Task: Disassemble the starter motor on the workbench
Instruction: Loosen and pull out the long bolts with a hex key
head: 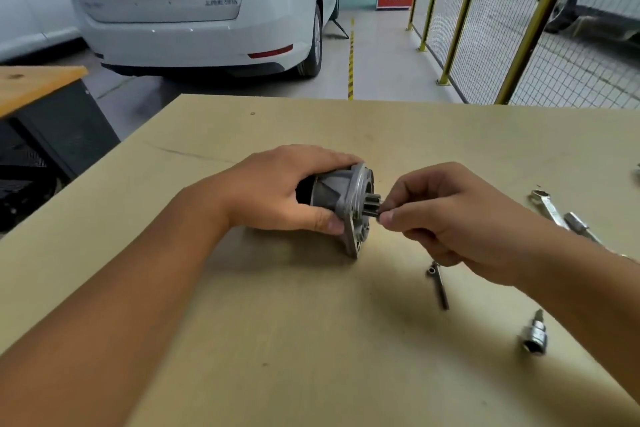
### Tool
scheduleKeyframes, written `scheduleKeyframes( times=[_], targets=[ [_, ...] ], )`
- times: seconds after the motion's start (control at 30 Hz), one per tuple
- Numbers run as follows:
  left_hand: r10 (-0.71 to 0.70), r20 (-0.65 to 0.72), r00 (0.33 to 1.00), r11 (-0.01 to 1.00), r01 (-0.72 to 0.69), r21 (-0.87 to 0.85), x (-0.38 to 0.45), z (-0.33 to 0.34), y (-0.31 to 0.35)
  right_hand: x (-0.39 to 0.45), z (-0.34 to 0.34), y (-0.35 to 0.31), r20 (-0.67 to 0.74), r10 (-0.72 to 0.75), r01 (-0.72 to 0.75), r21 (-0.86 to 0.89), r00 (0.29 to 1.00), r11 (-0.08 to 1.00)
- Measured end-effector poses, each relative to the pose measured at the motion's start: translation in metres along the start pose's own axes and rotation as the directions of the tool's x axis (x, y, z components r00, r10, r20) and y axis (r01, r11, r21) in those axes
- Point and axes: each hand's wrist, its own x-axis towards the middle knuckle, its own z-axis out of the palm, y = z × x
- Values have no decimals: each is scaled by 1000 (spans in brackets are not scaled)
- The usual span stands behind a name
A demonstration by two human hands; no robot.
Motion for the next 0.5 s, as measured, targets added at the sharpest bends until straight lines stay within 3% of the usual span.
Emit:
scheduleKeyframes(
  times=[0.23, 0.5],
  targets=[
    [21, -42, 999, 1000, -20, 1, -11, 7, -5, -20, 7, 0, -121, 33, -36, -22, 992, 999],
    [117, -296, 948, 992, -100, 71, -25, 27, 3, -31, 26, 11, -119, 36, -23, 108, 992, 994]
  ],
)
